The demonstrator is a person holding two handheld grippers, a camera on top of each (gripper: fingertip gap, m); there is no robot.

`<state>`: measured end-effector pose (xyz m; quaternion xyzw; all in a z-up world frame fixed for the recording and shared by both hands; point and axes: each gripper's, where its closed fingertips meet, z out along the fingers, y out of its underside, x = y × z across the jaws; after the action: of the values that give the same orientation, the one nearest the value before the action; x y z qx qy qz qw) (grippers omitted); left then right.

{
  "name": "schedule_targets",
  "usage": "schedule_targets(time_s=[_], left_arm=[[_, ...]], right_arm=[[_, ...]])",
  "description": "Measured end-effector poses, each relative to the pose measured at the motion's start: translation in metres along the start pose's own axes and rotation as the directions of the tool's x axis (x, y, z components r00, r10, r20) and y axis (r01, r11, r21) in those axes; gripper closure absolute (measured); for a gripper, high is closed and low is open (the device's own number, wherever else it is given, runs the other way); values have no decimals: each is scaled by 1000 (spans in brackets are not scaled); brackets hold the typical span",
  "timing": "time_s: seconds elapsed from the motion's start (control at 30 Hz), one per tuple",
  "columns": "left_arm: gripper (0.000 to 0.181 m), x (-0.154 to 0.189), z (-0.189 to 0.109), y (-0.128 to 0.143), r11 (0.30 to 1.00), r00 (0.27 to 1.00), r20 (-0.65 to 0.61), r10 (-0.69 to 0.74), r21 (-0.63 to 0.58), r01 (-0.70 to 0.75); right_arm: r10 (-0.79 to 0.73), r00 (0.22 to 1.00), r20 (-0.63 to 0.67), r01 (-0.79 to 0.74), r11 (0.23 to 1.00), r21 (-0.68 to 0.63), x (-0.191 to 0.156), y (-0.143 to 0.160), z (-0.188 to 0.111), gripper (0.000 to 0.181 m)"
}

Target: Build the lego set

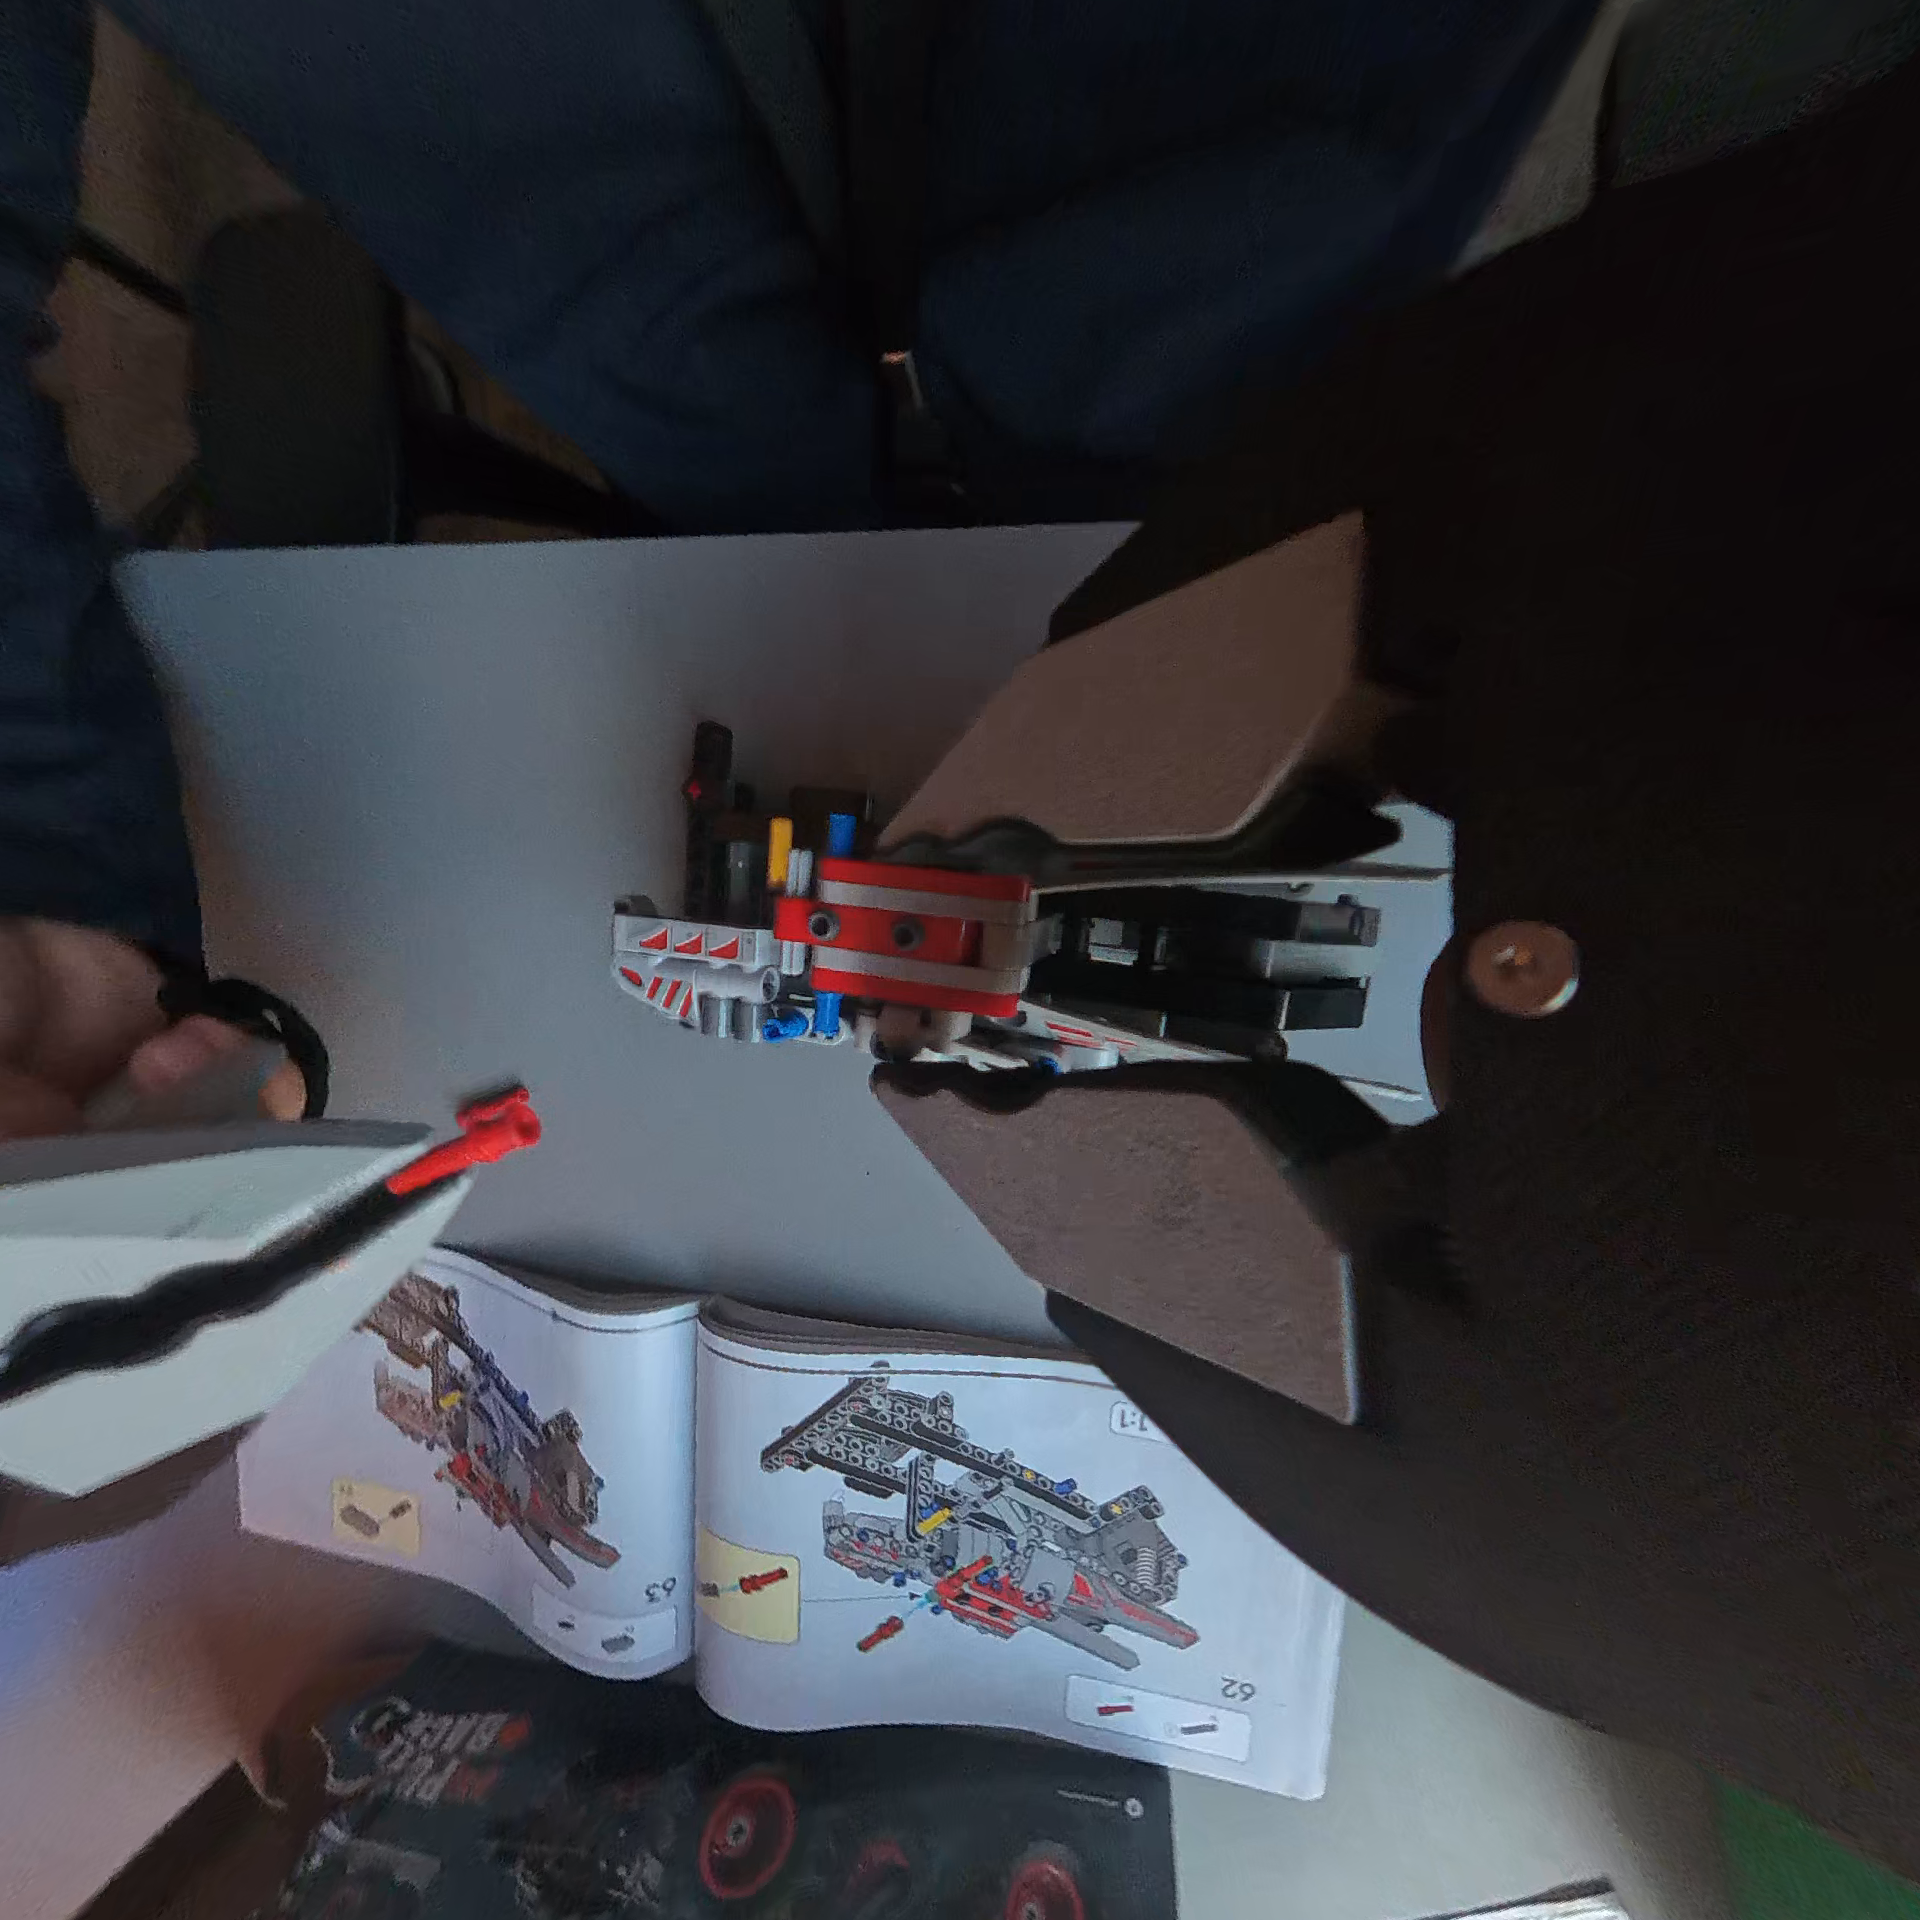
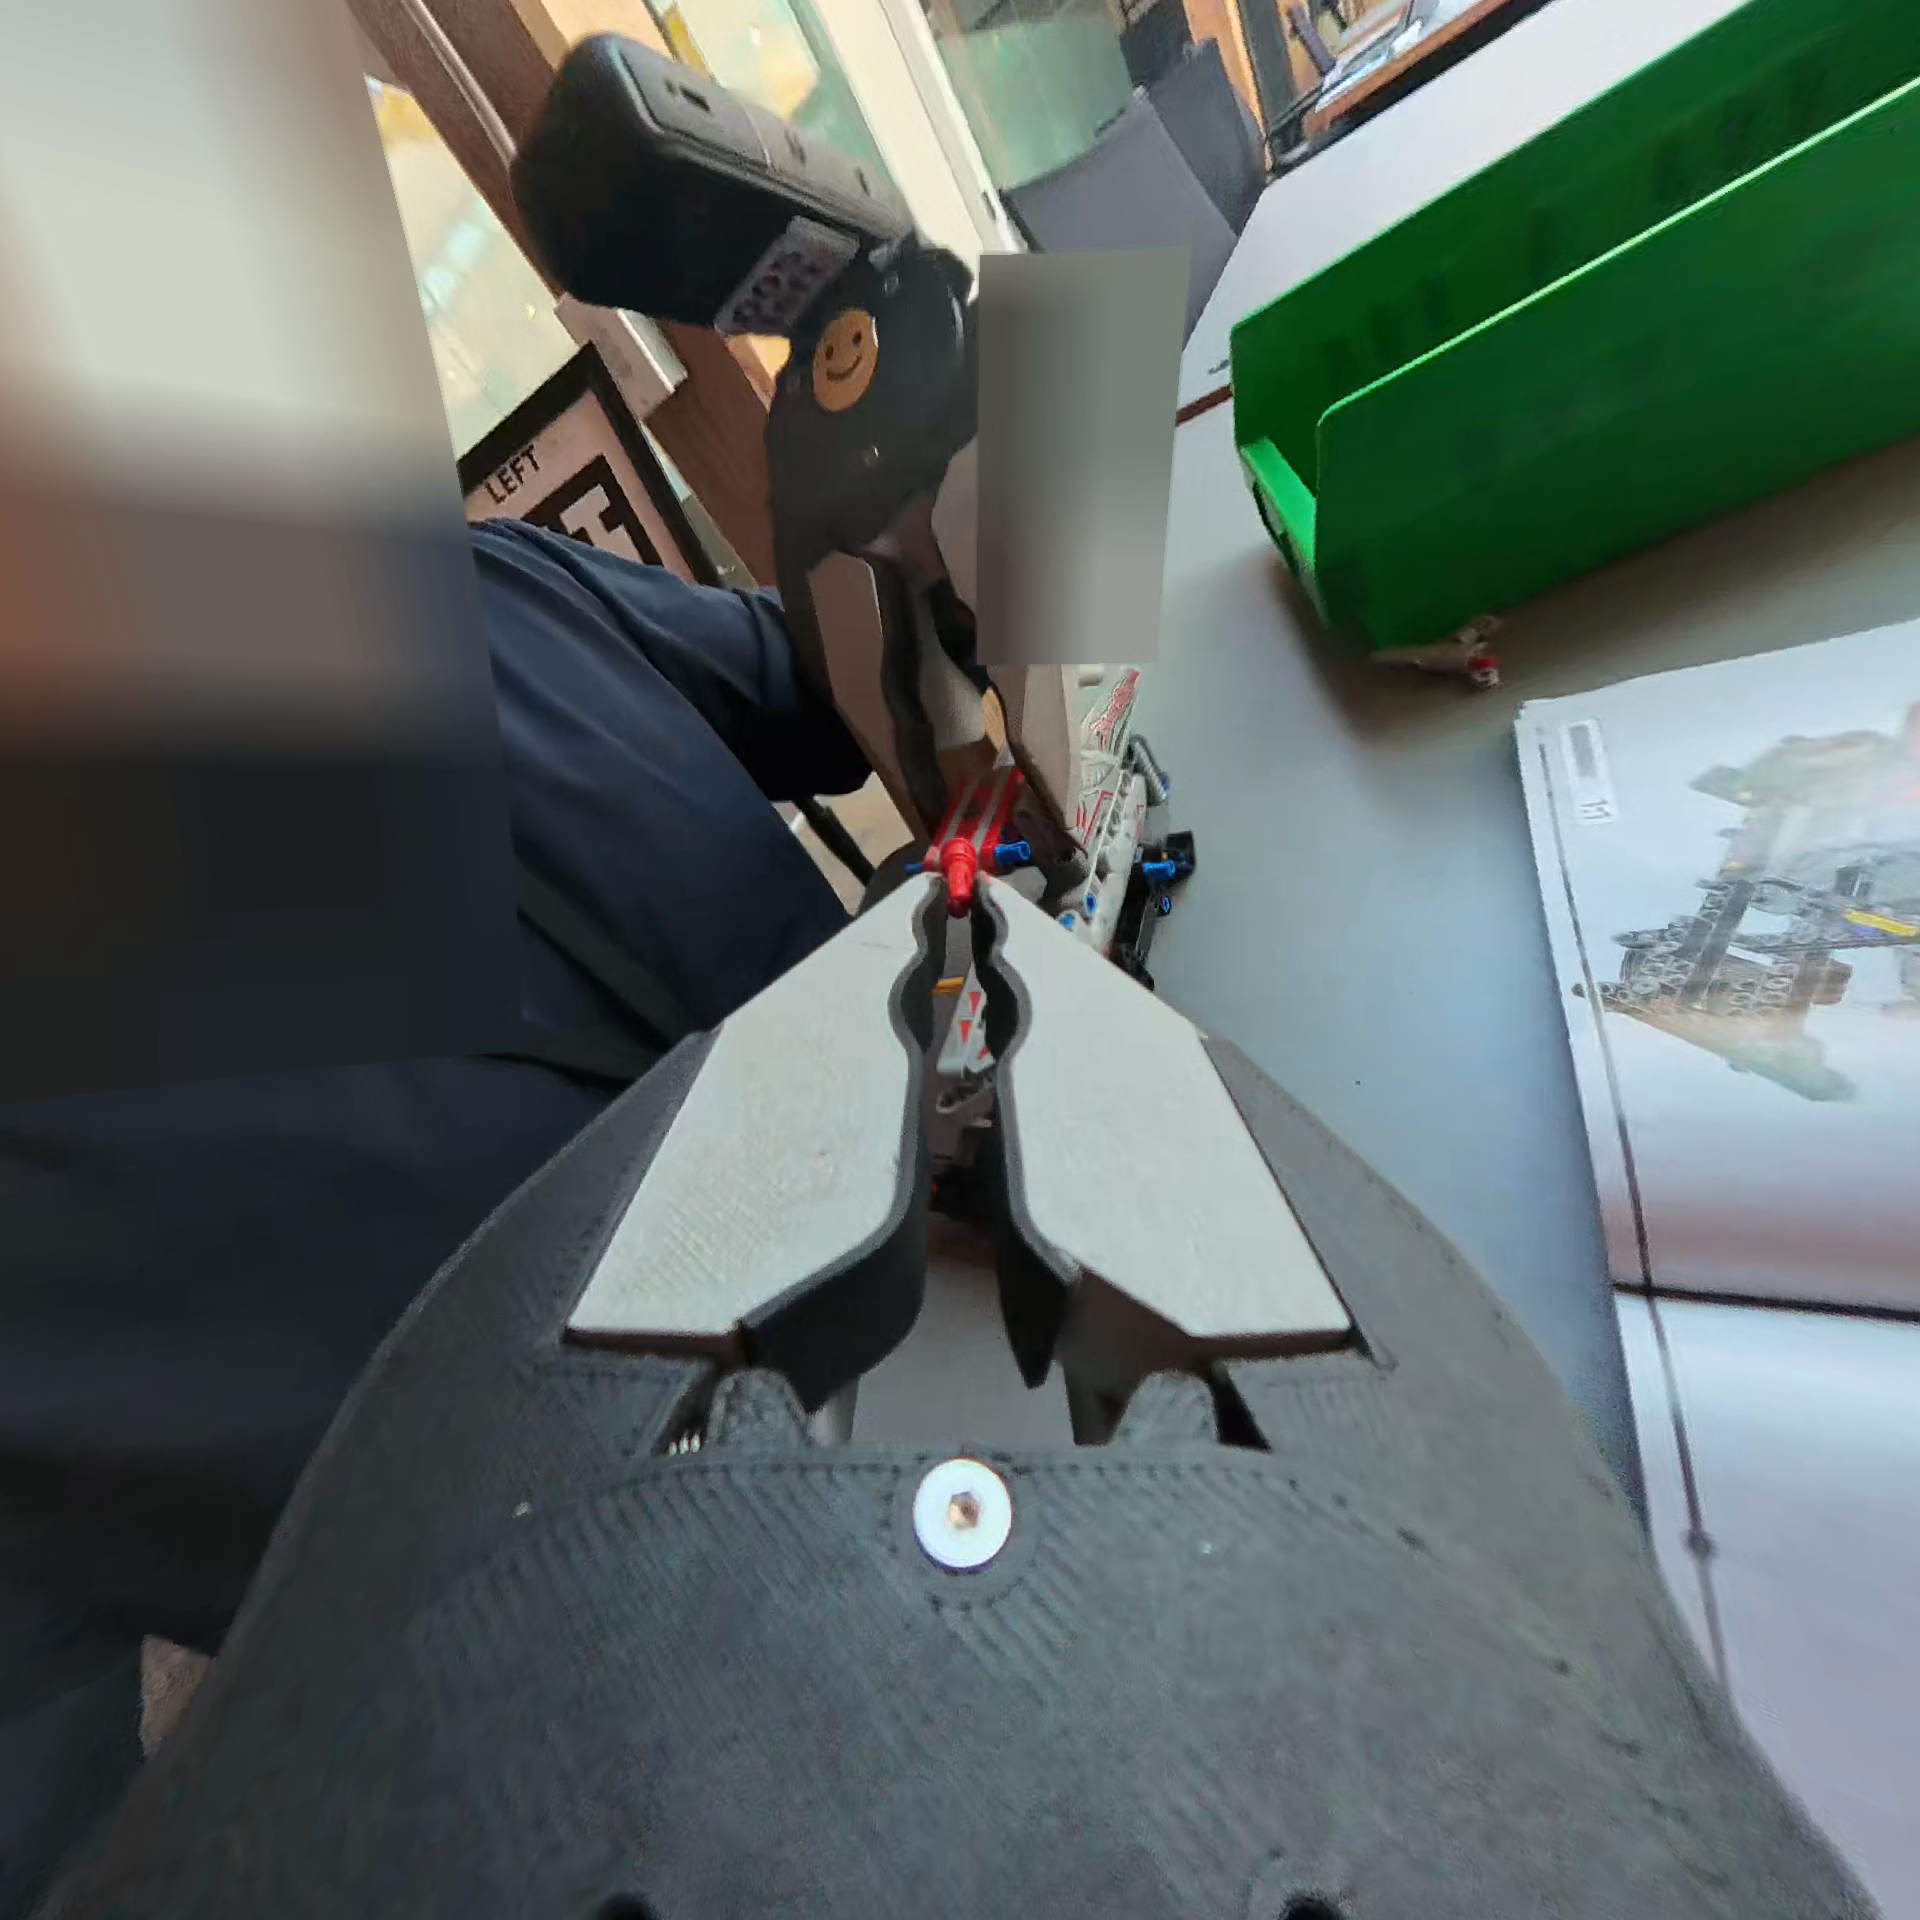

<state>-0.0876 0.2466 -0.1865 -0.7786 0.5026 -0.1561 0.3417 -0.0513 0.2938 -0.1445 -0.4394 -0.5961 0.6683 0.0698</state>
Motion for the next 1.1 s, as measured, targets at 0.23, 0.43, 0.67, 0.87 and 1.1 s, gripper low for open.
schedule_targets(time_s=[0.23, 0.43, 0.67, 0.87, 1.1], left_arm=[[144, 11, -9, 8, 958, 932, -231, 280, 8, -286], [129, 7, -14, 6, 965, 940, -222, 260, 32, -259], [146, 14, -30, -10, 964, 946, 324, -8, 255, -79], [162, 39, -21, -19, 950, 791, 611, -29, 264, -168], [172, 29, -7, -5, 984, 641, 763, 80, 40, -171]], right_arm=[[55, 989, 136, -45, 996, -73, -13, 15, 33, 180], [72, 989, 132, -55, 990, -129, -11, 22, 50, 180], [59, 989, 139, -39, 989, -141, -4, 19, 45, 180], [55, 982, 180, -28, 988, -153, -3, 17, 43, 180], [60, 969, 238, -14, 982, -190, -1, 23, 50, 180]])
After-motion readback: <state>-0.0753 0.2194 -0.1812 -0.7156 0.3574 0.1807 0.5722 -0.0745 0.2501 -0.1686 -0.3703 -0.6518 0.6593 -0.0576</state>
